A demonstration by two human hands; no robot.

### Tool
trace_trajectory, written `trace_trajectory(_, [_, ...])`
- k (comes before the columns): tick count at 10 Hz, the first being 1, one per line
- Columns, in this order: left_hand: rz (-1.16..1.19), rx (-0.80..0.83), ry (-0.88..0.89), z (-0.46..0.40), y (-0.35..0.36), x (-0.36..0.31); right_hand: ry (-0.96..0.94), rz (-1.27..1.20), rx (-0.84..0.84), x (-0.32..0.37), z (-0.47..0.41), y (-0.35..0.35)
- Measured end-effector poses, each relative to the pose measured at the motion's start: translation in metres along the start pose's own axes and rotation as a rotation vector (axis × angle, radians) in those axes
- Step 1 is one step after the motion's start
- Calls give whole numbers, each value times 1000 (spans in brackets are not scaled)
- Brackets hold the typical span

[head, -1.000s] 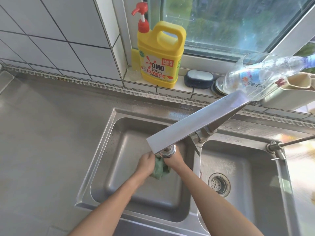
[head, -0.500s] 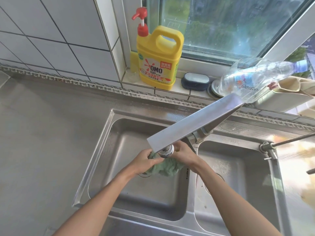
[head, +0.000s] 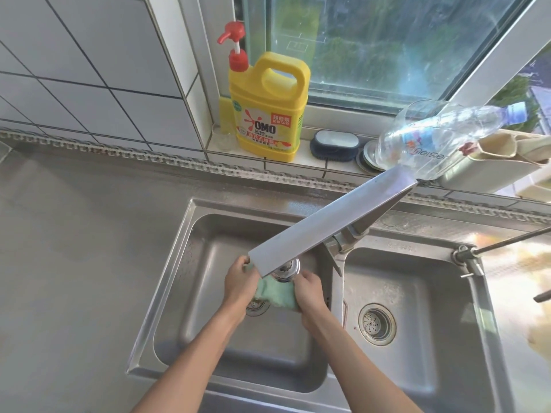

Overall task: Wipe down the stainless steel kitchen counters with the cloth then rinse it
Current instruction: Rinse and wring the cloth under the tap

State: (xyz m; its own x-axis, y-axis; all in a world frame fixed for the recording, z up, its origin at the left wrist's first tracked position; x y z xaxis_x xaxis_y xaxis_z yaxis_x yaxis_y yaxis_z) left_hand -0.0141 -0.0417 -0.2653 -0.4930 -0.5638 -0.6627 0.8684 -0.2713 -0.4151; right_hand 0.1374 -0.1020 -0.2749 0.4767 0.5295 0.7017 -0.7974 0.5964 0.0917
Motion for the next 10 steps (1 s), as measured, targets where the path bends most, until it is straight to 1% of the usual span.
trace_trajectory(1, [215,36,-202,-4,8,0,-292,233,22,30,13,13])
trace_trajectory(2, [418,221,-291,2,24,-15,-385,349,103,28,36,38])
trace_trajectory(3, [496,351,-311,5,37,-20,-375,384,19,23,41,42])
trace_trajectory(4, [495,334,-346,16,46,-25,-339,501,33,39,29,40])
trace_trajectory(5, [387,291,-360,19,54,-21,-277,559,21,56,21,35])
trace_trajectory(6, [371,242,-427,19,55,-12,-286,552,-32,52,21,30])
trace_trajectory(7, [352,300,-486,14,54,-17,-255,525,-46,41,39,28])
trace_trajectory(8, [299,320,-325,26,57,-28,-340,585,-5,49,38,27])
trace_trajectory(9, [307,292,-265,42,67,-34,-316,539,-85,62,15,15])
trace_trajectory(10, [388,290,-416,37,65,-29,-332,524,-103,61,22,17])
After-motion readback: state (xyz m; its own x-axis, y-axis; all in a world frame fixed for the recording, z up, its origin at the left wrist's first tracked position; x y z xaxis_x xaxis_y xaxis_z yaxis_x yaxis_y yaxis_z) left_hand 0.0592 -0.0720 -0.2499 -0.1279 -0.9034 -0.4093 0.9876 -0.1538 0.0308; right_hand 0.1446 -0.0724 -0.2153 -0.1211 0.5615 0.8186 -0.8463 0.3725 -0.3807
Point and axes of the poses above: each hand's wrist, its own z-axis away from the middle knuckle, its own y-axis out of the palm, x = y × z, the point moved 4 cm from there along -z, towards the middle knuckle, and after that the axes turned 14 degrees about -z, right-handed, at the moved point
